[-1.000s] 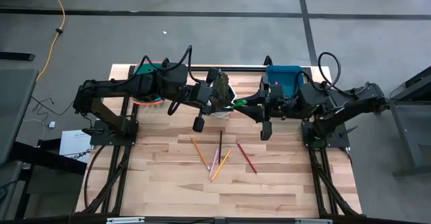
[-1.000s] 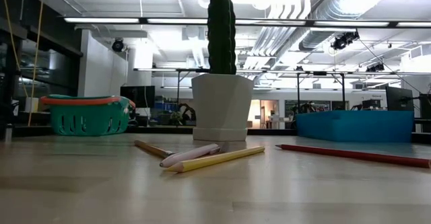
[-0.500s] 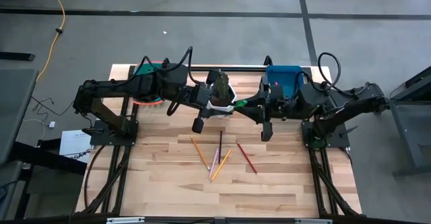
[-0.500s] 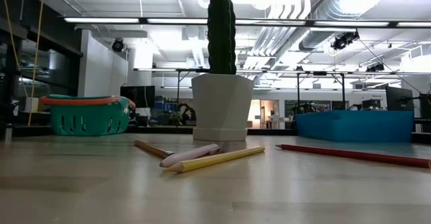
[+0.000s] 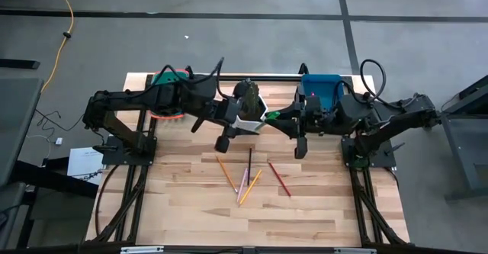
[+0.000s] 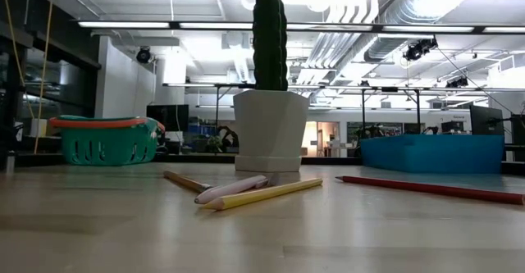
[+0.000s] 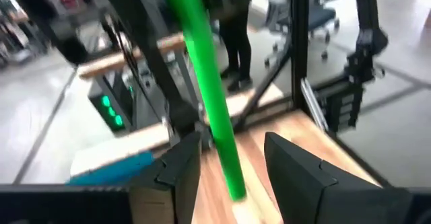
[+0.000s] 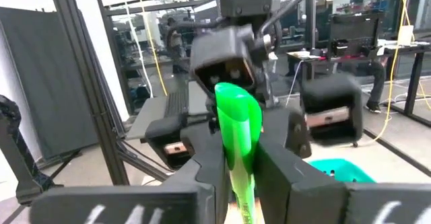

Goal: Sort pens & pencils
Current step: Put the green pen into the blue bin

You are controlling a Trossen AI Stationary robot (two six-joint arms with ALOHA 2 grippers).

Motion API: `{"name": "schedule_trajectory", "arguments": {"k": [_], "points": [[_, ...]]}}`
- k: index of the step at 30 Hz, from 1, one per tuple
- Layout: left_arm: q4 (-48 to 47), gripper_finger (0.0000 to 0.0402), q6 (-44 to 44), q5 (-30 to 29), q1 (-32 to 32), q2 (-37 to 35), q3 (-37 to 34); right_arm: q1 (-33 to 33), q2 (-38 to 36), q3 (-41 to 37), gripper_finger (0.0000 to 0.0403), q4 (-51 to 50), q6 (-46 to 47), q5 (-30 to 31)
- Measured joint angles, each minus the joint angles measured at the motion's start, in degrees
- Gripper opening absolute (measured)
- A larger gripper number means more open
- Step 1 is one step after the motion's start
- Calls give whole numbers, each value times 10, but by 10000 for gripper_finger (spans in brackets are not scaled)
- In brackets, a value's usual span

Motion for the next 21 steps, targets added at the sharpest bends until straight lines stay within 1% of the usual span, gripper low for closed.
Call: {"name": "schedule_trajectory", "arguments": {"k": [6,11,16,21], "points": [[-71,152,12,-10,0,0,0,0,0,0,47,-33,16,18],[-115,150,15,-34,0,0,0,0,0,0,48,-66,37,28],[-173,143,13,-38,-1,0,0,-6,0,0,48,-113,62,82],[-208,138,13,-36,-7,0,0,-49,0,0,48,-192,111,121]]}}
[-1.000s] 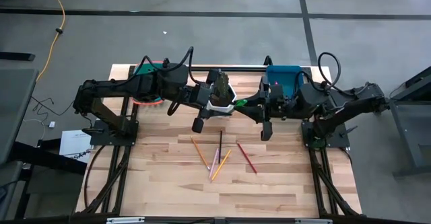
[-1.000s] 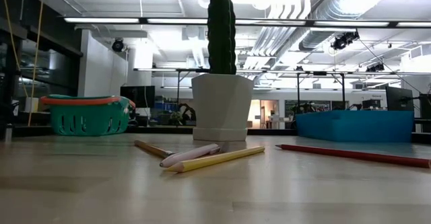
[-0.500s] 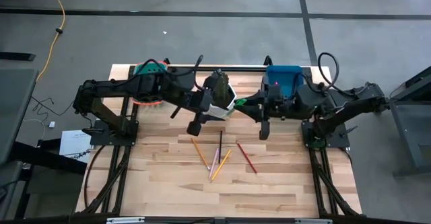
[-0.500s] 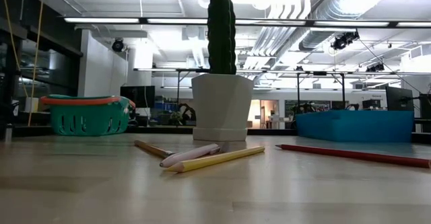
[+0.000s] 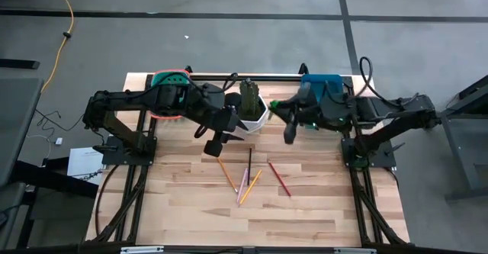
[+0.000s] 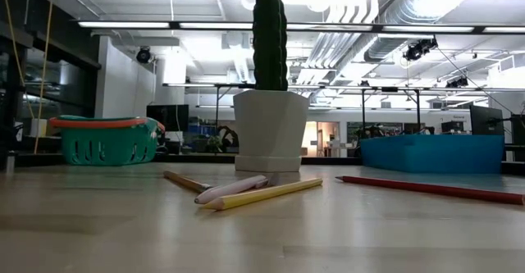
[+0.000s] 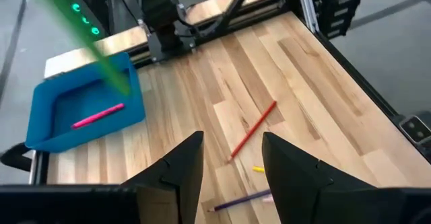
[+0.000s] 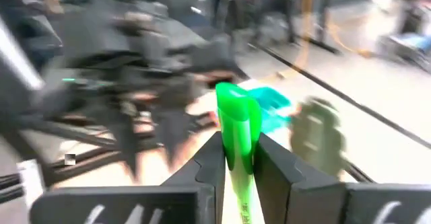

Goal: Sort pens & pencils
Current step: Put the green pen into the blue bin

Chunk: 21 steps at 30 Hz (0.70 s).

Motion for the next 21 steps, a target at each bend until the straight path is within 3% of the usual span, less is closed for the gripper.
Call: {"name": "schedule_trajectory", "arguments": {"k": [15,21], "points": [[-12,133,9,-8,-2,0,0,-187,0,0,48,-248,167,-2],[-26,133,23,-8,-2,0,0,-265,0,0,48,-313,182,-57]]}}
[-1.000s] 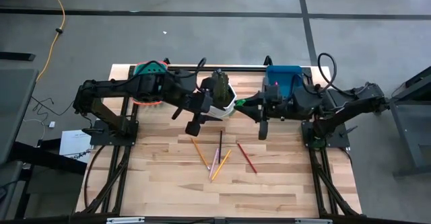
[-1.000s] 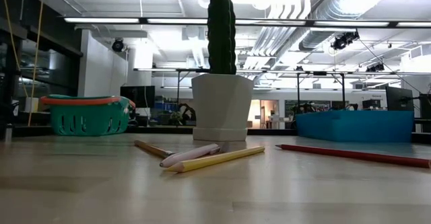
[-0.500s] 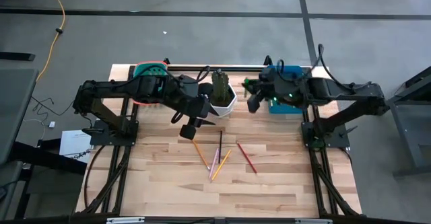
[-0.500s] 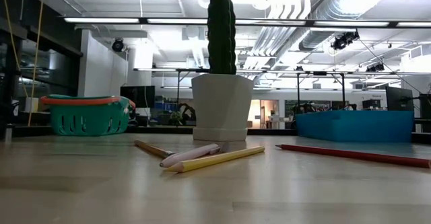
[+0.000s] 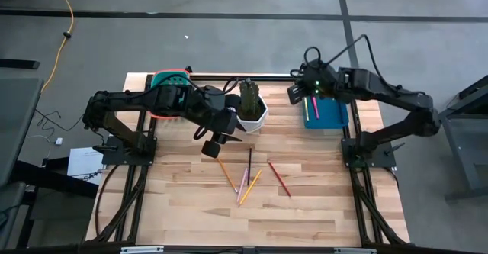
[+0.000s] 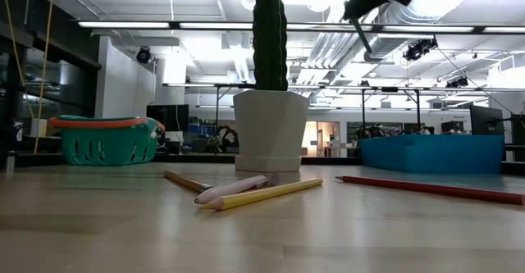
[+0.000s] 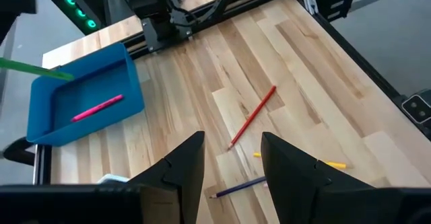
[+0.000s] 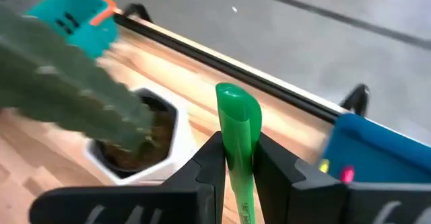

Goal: Sort pens & pencils
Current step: Put the green pen into the blue bin

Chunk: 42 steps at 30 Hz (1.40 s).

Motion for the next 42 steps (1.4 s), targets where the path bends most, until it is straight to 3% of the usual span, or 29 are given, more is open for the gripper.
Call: {"name": "schedule_trajectory", "arguments": {"k": [19,27,42], "points": [[-33,133,26,2,0,0,0,-225,11,0,48,-91,-5,-125],[-46,134,33,11,0,0,0,-273,76,-1,48,-136,-24,-152],[-76,134,55,11,0,0,0,-339,198,-1,48,-114,-25,-231]]}}
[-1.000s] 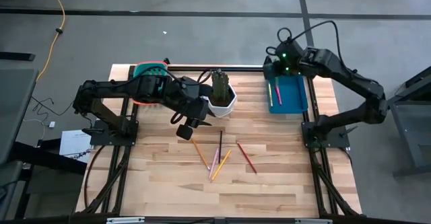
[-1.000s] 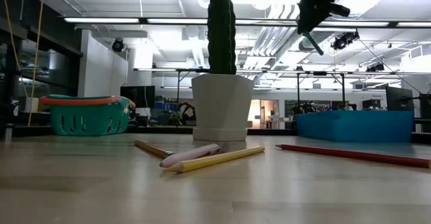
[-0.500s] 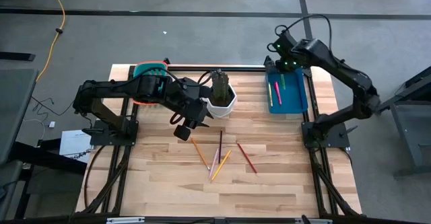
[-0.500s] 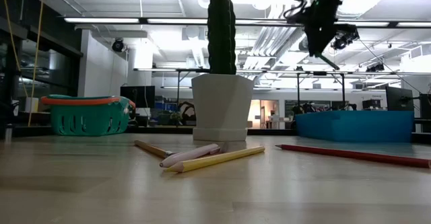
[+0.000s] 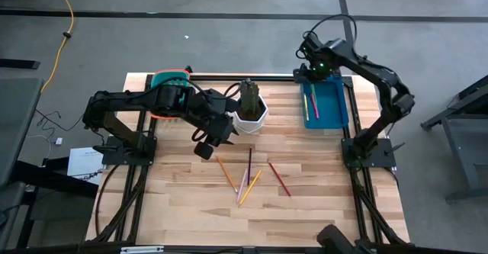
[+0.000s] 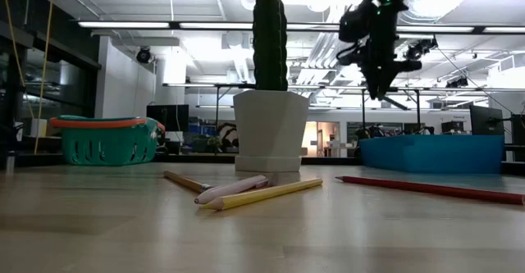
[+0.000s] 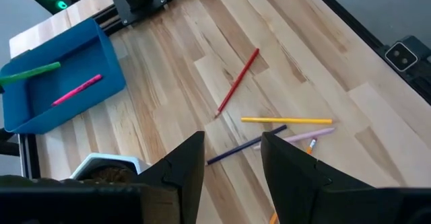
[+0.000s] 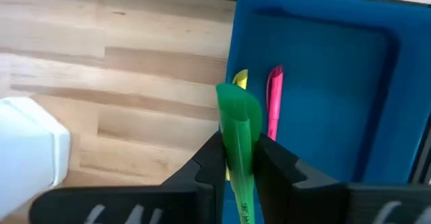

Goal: Sort pens & pencils
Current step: Put the green pen into the blue bin

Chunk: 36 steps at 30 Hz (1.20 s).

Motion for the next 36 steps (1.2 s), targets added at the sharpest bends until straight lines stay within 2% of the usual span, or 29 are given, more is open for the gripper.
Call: {"name": "schedule_trajectory", "arguments": {"k": [15,28,36], "points": [[-12,134,32,0,0,-1,0,-53,12,0,48,-19,21,-26],[10,134,6,-1,1,-1,0,-88,12,0,49,-49,5,-44],[10,134,-1,-2,1,-1,0,-97,12,0,83,-50,-3,-41]]}}
